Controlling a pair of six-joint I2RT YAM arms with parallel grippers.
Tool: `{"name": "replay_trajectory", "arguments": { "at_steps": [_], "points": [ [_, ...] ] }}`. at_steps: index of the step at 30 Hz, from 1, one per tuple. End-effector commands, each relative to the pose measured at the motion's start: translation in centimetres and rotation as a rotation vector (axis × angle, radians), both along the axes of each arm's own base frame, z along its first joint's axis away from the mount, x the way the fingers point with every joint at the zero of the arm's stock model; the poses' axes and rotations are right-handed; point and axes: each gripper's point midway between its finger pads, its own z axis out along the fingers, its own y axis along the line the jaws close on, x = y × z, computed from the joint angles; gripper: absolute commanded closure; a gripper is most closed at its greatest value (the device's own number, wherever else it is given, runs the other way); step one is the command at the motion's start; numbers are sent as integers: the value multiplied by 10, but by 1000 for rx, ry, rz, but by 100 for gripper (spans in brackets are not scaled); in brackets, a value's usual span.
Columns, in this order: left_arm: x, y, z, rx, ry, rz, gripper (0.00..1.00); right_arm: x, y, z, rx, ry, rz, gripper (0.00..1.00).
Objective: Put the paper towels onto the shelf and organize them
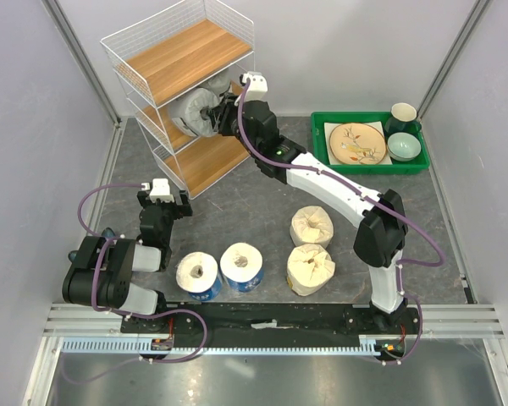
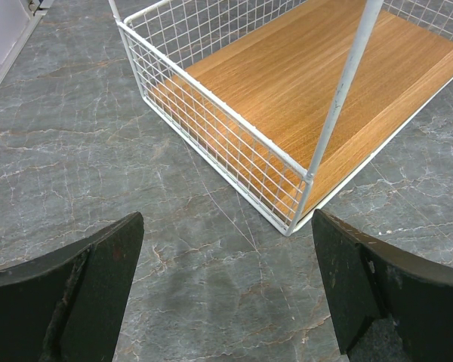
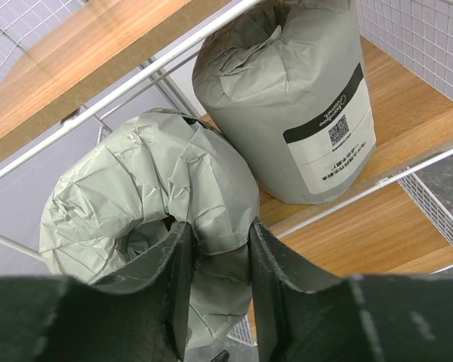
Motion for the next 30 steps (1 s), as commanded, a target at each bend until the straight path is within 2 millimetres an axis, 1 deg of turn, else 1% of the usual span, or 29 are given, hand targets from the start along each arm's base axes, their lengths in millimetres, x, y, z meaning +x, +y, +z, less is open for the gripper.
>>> {"name": "replay_trajectory", "arguments": {
  "at_steps": [1,2,6,11,22,30],
  "points": [
    [7,1,18,-5,-63,9,0,1,-2,39,88,-84,-24,59],
    [7,1,18,-7,-63,9,0,1,-2,40,92,-85,-24,59],
    [7,1,18,-7,-63,9,0,2,-2,44,98,-93,-24,52],
    [7,1,18,-7,-63,9,0,2,1,46,111,-95,-19,51],
    [7,1,18,-7,-63,9,0,5,9,55,152,-105,-3,48],
    [7,1,17,-7,-62,9,0,2,11,68,184,-134,11,46]
  ]
}}
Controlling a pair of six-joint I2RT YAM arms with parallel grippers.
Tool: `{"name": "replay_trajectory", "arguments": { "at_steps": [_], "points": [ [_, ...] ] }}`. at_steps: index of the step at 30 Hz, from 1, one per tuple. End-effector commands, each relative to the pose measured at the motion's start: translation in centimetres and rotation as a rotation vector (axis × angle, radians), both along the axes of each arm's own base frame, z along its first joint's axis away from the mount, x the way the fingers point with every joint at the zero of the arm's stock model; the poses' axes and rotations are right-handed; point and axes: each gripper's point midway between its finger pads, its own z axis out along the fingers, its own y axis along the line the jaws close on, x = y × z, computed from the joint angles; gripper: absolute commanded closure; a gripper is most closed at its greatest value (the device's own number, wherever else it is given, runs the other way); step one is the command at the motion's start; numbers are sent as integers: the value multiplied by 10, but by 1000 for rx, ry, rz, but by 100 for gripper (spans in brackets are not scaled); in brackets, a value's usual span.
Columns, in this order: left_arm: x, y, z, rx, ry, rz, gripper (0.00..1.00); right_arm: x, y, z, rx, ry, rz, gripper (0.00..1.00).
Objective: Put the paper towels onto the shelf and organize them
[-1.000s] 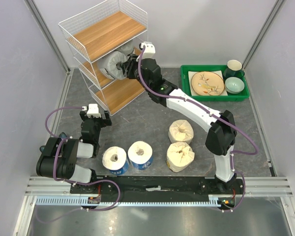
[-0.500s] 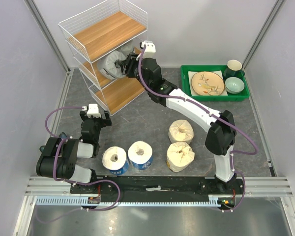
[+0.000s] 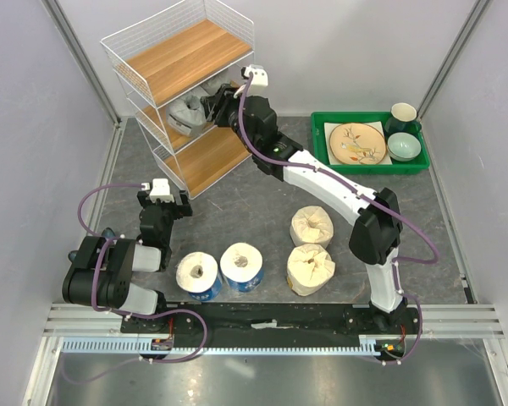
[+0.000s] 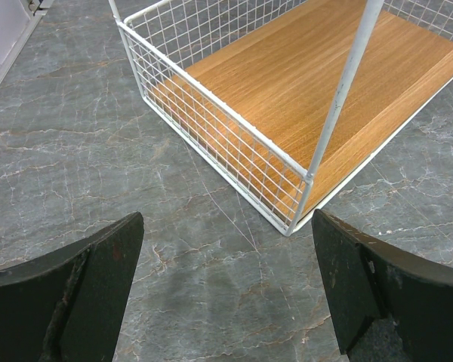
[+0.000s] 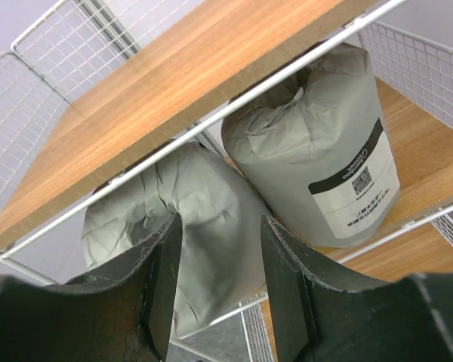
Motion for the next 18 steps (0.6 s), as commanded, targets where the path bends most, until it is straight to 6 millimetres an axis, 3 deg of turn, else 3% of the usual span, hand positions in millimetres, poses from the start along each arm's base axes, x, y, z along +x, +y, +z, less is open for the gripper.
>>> {"name": "replay_trajectory", "arguments": {
  "at_steps": [1,7,13,15,16,18],
  "points": [
    [7,1,18,-7,-63,9,0,-7,1,42,91,-77,19,46],
    [7,1,18,-5,-63,9,0,-15,-3,49,114,-104,39,46],
    [7,1,18,-7,-63,9,0,-38,-17,57,120,-129,82,44],
    [7,1,18,-7,-63,9,0,-45,-15,45,90,-116,117,44],
    [7,1,17,-5,-61,9,0,-53,-18,50,92,-123,132,44],
    [7,1,18,-5,-63,9,0,-62,-17,35,45,-102,175,44]
  ]
}}
